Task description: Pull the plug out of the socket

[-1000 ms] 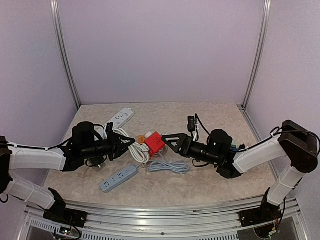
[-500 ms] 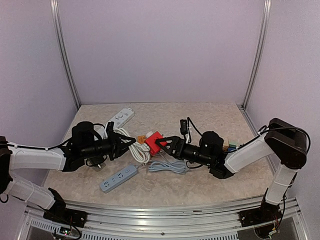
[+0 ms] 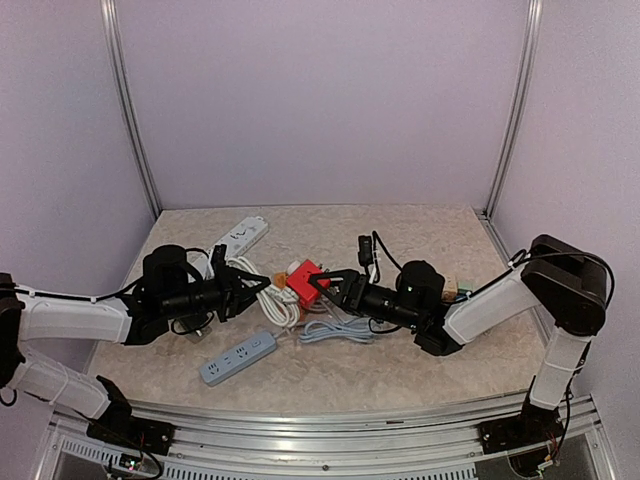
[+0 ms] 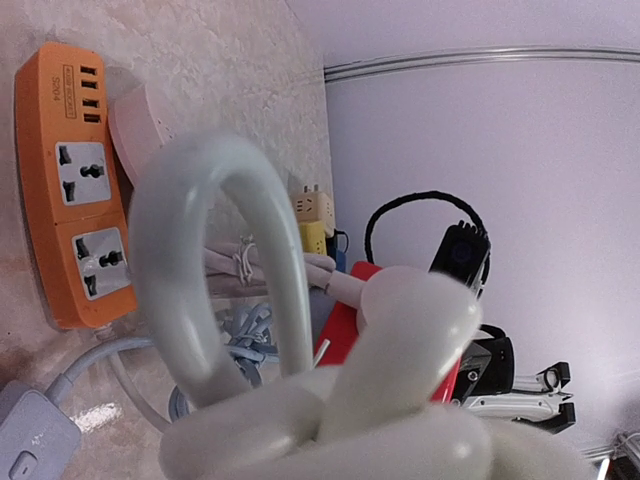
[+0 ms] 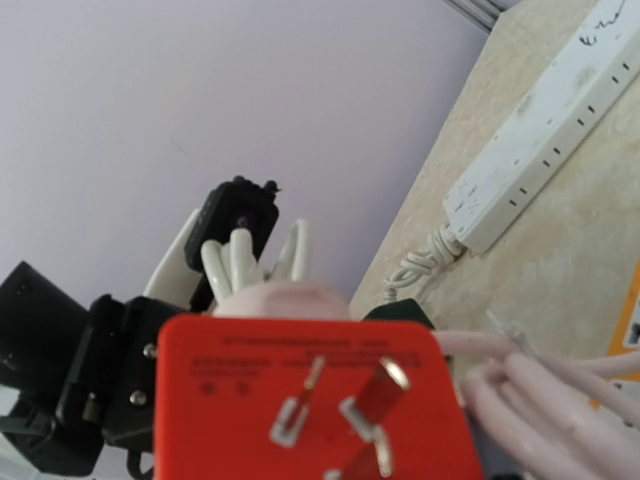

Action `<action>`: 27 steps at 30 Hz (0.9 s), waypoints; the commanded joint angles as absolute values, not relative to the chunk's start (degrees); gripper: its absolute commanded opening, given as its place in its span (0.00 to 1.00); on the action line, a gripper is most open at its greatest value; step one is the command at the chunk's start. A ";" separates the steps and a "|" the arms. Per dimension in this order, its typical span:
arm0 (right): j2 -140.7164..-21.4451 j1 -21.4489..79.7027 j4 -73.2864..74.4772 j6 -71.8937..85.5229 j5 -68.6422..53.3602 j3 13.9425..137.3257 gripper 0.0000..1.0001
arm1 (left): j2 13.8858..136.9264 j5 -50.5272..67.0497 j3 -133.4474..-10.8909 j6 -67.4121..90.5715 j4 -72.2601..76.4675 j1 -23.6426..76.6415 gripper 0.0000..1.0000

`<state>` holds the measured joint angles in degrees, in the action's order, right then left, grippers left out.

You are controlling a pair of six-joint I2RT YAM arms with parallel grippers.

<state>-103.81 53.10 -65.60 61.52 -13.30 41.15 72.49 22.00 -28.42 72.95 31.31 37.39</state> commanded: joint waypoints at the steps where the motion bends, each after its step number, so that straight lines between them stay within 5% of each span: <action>1: -101.08 53.95 -67.23 60.07 -13.00 41.66 0.51 | 69.79 23.68 -29.03 71.78 37.95 38.41 0.00; 5: -97.92 53.88 -64.69 58.62 -11.48 41.08 0.28 | 70.66 23.36 -30.32 68.43 32.85 38.65 0.03; 7: -96.22 53.89 -62.68 57.49 -10.60 41.00 0.18 | 71.43 23.68 -31.74 66.20 29.74 38.83 0.14; 12: -90.96 53.93 -51.74 52.91 -6.36 41.25 0.01 | 71.84 21.84 -35.68 58.58 20.05 38.80 0.70; 15: -87.21 53.88 -39.50 47.94 -2.95 43.70 0.00 | 69.62 16.86 -39.04 51.58 10.00 38.76 0.87; 19: -83.48 53.24 -24.11 41.77 -0.36 49.01 0.00 | 66.62 7.39 -44.09 40.49 -4.75 38.97 0.98; 27: -82.17 48.30 -6.37 36.78 -6.34 57.95 0.00 | 62.82 -15.86 -47.72 17.89 -13.38 44.92 0.98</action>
